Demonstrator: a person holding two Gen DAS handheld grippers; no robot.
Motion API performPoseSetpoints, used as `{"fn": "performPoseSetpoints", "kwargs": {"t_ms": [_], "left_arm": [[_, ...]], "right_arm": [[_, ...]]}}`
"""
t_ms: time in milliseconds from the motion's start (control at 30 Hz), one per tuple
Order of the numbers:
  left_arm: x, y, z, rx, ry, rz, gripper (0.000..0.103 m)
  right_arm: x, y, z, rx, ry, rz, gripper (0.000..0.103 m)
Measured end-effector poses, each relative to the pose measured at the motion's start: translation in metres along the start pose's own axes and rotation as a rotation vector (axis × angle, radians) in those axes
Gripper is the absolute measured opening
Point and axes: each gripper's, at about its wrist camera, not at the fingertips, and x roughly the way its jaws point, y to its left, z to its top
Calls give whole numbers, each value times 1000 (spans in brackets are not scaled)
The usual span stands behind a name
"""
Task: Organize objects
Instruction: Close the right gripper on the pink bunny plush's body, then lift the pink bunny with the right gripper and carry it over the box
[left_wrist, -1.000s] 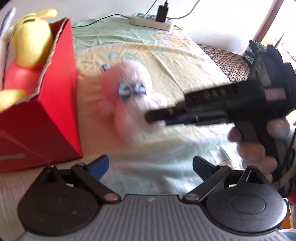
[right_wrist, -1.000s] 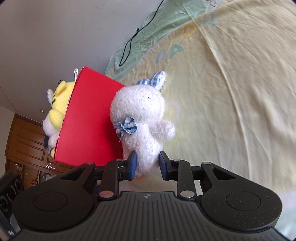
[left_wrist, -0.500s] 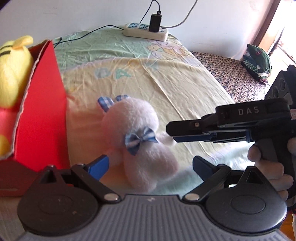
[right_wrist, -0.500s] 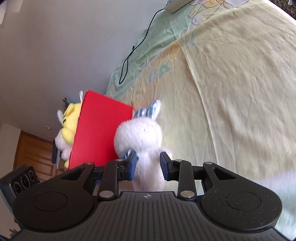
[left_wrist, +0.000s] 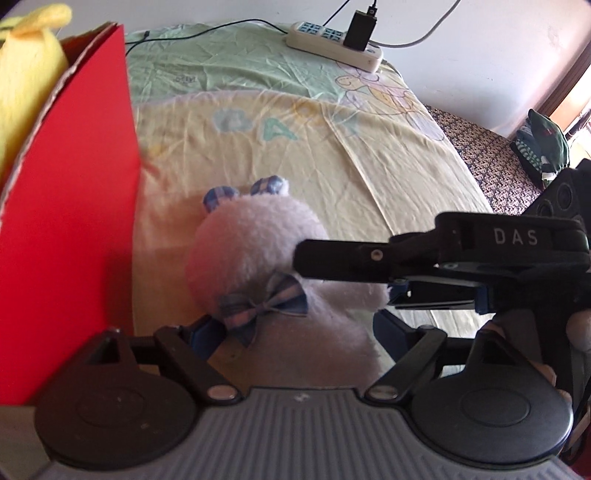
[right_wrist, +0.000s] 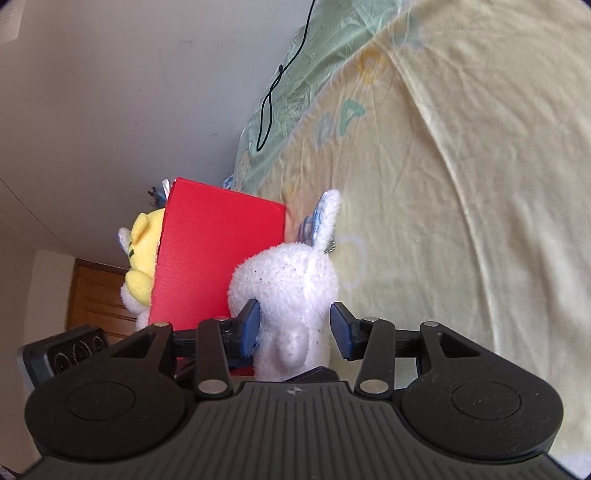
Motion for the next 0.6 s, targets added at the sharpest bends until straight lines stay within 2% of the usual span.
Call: {"fn": "performPoseSetpoints", "kwargs": {"t_ms": [233, 600], "left_arm": [[-1, -1, 0, 10, 7, 7, 85], [-20, -21, -16, 98, 8, -13, 83]], "right_arm": [[1, 7, -3, -16, 2, 5, 43], [-24, 22, -28, -47, -2, -14, 42]]}}
